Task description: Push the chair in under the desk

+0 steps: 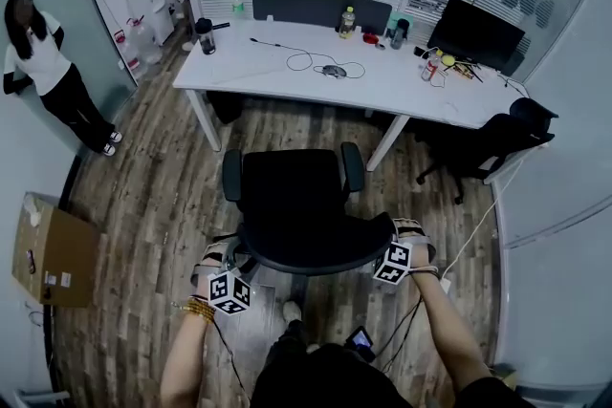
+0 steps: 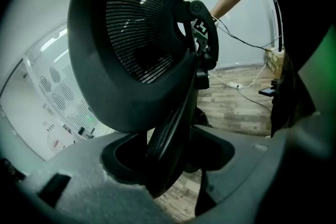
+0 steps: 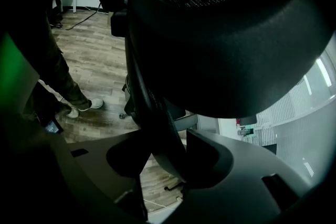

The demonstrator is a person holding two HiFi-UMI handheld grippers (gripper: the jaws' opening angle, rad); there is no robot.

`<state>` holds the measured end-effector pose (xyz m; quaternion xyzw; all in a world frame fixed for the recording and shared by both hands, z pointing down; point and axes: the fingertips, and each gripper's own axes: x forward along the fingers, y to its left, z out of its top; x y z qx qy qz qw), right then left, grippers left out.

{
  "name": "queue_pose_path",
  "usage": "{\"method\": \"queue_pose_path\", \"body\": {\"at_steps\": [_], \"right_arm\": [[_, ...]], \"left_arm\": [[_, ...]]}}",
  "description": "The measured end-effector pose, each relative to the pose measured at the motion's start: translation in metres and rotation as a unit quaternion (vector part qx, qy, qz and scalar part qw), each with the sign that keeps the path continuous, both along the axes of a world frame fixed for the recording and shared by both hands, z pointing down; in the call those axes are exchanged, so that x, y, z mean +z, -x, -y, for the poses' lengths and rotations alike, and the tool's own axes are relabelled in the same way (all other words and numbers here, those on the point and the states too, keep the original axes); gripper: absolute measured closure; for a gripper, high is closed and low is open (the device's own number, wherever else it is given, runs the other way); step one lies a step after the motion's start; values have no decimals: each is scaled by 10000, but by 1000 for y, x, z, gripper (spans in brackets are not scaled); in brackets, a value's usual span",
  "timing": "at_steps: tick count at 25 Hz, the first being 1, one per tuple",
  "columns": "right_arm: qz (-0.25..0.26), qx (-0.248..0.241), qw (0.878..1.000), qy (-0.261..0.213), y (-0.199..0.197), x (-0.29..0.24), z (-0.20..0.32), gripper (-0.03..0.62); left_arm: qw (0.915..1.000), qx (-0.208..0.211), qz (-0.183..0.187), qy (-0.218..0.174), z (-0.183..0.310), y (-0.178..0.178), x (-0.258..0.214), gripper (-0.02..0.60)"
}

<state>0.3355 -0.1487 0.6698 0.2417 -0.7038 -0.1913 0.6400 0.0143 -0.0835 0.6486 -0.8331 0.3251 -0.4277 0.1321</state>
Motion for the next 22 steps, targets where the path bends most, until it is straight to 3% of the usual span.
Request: {"method": "queue_pose_path", "body": {"at_steps": [12, 22], "right_arm": [[-65, 153, 9999, -3, 7, -4, 55, 390], [170, 64, 9998, -39, 17, -6, 110, 390]], "left_arm": [[9999, 143, -15, -14, 65, 9, -5, 314], [9998, 82, 7, 187, 126, 12, -3, 311]]}}
